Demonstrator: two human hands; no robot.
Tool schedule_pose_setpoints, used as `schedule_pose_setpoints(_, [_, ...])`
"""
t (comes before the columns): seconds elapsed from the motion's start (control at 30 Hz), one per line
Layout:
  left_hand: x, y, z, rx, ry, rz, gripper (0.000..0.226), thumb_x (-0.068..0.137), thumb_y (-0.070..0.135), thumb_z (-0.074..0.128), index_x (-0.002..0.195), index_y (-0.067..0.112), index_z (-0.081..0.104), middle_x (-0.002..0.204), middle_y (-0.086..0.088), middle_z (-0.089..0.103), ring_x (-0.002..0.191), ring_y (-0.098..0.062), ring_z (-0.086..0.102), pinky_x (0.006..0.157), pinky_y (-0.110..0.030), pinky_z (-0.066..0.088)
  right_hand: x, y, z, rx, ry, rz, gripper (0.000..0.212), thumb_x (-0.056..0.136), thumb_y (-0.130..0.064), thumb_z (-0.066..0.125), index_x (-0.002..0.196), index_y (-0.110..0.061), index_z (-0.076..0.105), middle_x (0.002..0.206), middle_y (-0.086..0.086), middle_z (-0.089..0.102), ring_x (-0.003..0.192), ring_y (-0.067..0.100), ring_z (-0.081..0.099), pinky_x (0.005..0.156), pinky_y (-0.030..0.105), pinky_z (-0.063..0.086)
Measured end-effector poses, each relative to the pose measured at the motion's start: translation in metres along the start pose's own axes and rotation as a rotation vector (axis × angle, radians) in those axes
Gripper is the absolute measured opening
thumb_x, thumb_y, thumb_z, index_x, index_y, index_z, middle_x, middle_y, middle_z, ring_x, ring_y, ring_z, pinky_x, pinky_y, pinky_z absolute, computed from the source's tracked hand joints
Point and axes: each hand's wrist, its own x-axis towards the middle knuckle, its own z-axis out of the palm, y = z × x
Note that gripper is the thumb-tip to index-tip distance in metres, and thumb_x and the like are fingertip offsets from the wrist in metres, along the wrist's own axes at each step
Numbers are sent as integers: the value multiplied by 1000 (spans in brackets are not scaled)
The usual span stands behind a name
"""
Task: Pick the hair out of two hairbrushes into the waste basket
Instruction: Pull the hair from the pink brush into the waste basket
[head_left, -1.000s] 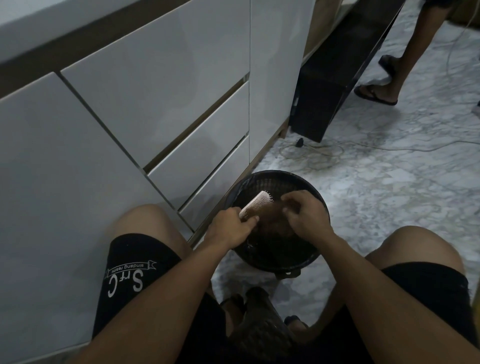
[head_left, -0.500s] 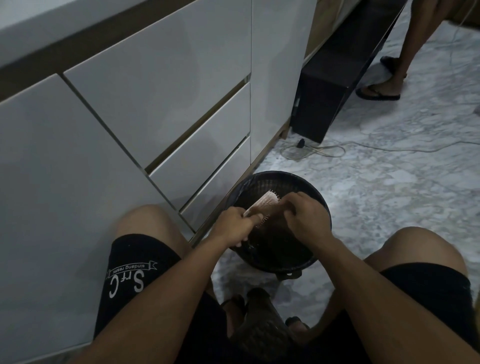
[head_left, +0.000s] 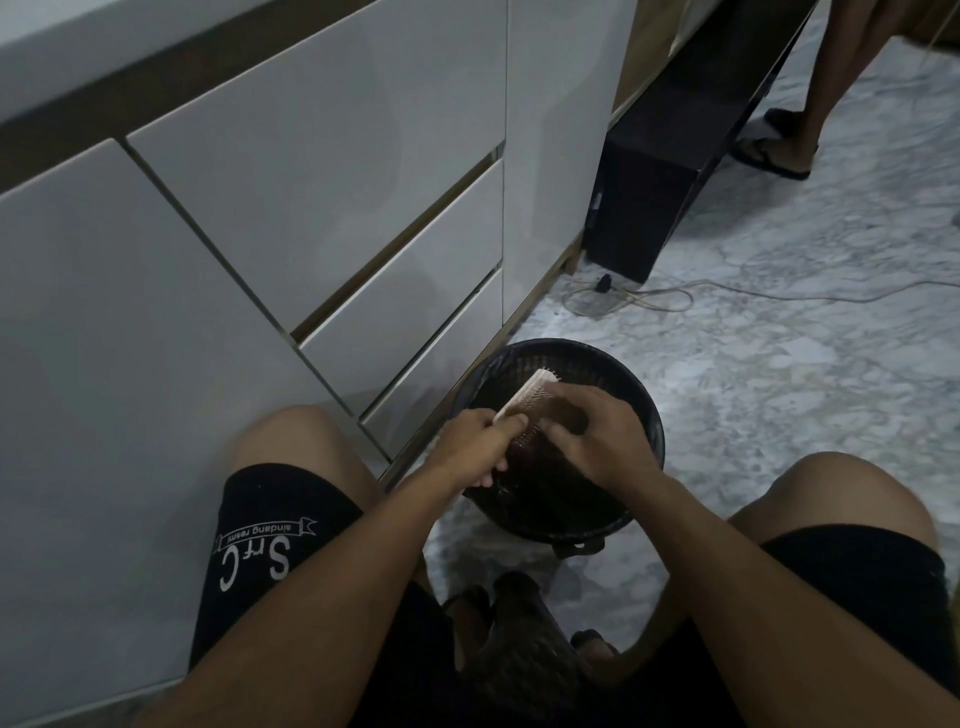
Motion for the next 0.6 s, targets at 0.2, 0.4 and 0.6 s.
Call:
schedule_pose_setpoints(0.2, [1, -2, 0, -4, -26, 17, 39, 96, 43, 54, 94, 7, 68, 58, -3, 60, 40, -16, 48, 44, -23, 38, 7, 6, -12, -149, 156, -18, 21, 84, -10, 64, 98, -17, 78, 96, 3, 76, 85, 22, 69, 76, 21, 45])
schedule_pose_setpoints(0.4, [4, -4, -3, 30, -14, 27, 34, 95, 44, 55, 92, 12, 67, 60, -3, 62, 38, -13, 50, 44, -22, 39, 9, 11, -21, -146, 175, 170, 33, 78, -1, 58, 101, -17, 76, 102, 6, 74, 95, 27, 66, 81, 29, 48])
schedule_pose_setpoints(0.6, [4, 4, -2, 84, 24, 41, 32, 96, 37, 53, 98, 9, 67, 69, -6, 63, 40, -6, 50, 39, -19, 38, 3, 2, -15, 16, -77, 143, 59, 69, -17, 69, 126, -26, 57, 126, 2, 61, 118, 23, 53, 99, 40, 46])
